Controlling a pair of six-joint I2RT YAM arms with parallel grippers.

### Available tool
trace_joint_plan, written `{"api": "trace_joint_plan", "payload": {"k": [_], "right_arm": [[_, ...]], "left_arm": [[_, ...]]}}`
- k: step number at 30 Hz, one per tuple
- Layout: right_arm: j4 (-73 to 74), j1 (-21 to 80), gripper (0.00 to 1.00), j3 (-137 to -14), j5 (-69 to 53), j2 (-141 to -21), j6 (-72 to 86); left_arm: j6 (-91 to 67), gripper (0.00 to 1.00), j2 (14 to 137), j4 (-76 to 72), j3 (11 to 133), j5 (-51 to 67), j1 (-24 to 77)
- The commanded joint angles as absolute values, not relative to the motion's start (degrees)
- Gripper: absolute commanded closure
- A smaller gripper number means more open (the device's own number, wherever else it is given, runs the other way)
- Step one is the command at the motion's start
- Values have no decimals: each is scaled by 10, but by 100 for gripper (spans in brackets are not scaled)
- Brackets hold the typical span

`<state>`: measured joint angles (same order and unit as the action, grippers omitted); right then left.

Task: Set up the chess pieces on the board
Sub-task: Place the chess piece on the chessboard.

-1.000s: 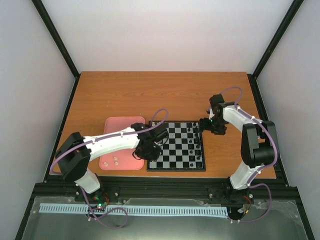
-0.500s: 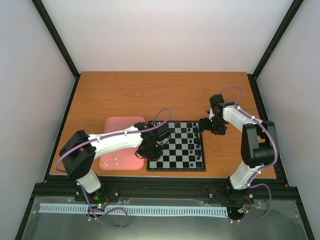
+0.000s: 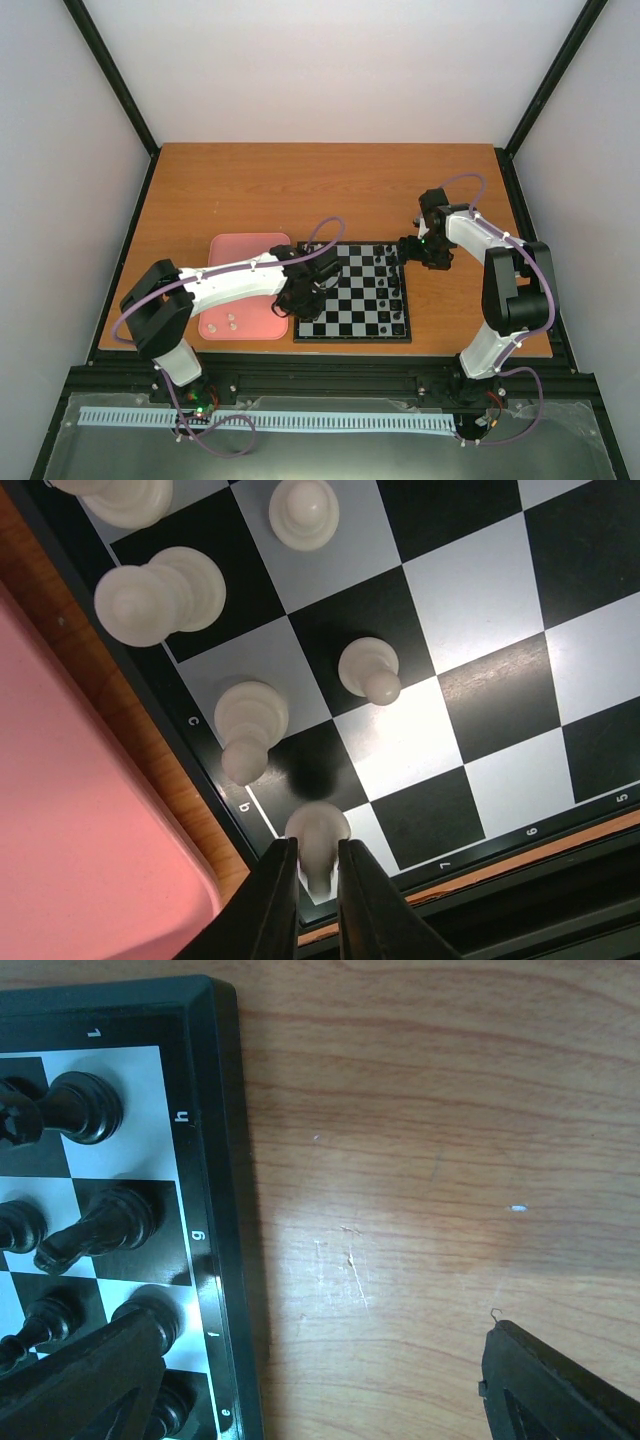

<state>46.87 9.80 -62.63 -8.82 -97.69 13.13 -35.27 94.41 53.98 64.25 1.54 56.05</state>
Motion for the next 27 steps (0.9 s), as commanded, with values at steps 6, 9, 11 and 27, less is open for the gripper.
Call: {"api": "trace_joint_plan", "payload": {"k": [6, 9, 11, 27], "right_arm": [[464, 103, 0, -632, -90, -987, 131], [464, 103, 0, -632, -89, -987, 131], [464, 103, 0, -631, -90, -987, 131], [463, 103, 0, -632, -93, -982, 131]], "left_arm": [[-337, 83, 954, 541, 644, -2, 567], [-337, 83, 950, 542, 645, -4, 567], [-339, 82, 945, 543, 644, -6, 567], [-350, 78, 899, 538, 653, -10, 567]]}}
